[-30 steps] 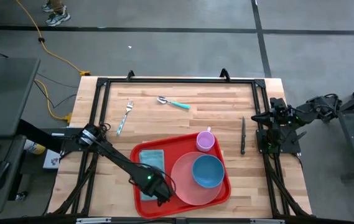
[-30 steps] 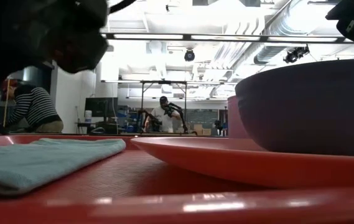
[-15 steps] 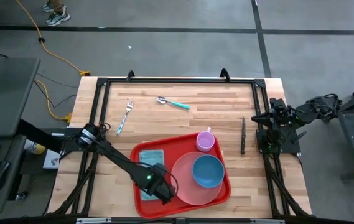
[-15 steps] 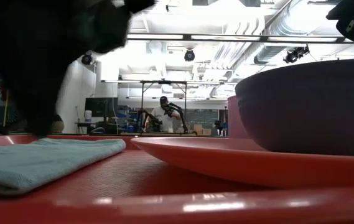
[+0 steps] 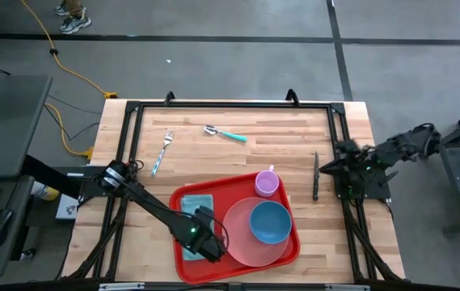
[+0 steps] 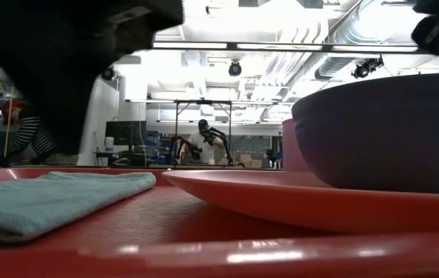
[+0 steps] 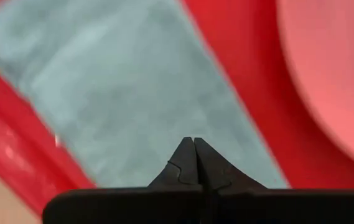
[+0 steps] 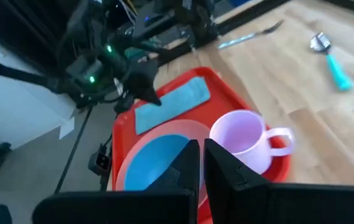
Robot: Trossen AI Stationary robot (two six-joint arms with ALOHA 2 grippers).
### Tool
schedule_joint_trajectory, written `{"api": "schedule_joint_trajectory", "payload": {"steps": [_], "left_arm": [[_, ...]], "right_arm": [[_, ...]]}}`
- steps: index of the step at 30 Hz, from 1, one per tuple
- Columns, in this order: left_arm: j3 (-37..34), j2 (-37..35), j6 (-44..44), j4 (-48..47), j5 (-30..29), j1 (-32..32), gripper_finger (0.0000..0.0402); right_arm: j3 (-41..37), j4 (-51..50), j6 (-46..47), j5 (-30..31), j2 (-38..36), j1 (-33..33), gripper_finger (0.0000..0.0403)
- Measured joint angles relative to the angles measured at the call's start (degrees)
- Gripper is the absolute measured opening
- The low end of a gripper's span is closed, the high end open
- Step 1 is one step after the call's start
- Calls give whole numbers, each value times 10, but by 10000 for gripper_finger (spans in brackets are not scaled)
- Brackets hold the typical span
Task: Set up tray
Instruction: Adjust the red serving tray on the table
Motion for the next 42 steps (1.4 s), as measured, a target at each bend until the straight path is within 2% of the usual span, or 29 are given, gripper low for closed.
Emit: {"api": "schedule_joint_trajectory", "payload": {"steps": [8, 10, 13, 16, 24, 28, 31, 36, 39, 42], "left_arm": [[0, -48, 18, -22, -211, 4, 21], [0, -69, 38, -48, -230, 8, 22], [0, -106, 96, -68, -249, 21, 15], [0, -149, 163, -77, -273, 39, 11], [0, -243, 300, -106, -310, 96, 37], [0, -289, 404, -62, -313, 135, 33], [0, -317, 505, 5, -313, 160, 29], [0, -351, 668, 114, -288, 191, 45], [1, -361, 733, 165, -259, 204, 75], [-2, -371, 777, 191, -233, 212, 110]], "right_arm": [[-111, 169, 13, -17, 14, 0, 0], [-122, 170, 26, -2, 16, -1, 0], [-124, 118, 69, 31, 16, -12, 0], [-124, 64, 114, 29, 16, -33, 0], [-139, -13, 205, 18, 34, -72, 1], [-201, 47, 229, -41, 40, -76, 12], [-259, 149, 260, -72, 41, -76, 39], [-327, 319, 300, -65, 50, -76, 106], [-326, 322, 296, -44, 65, -79, 141], [-326, 314, 305, -54, 81, -89, 168]]}}
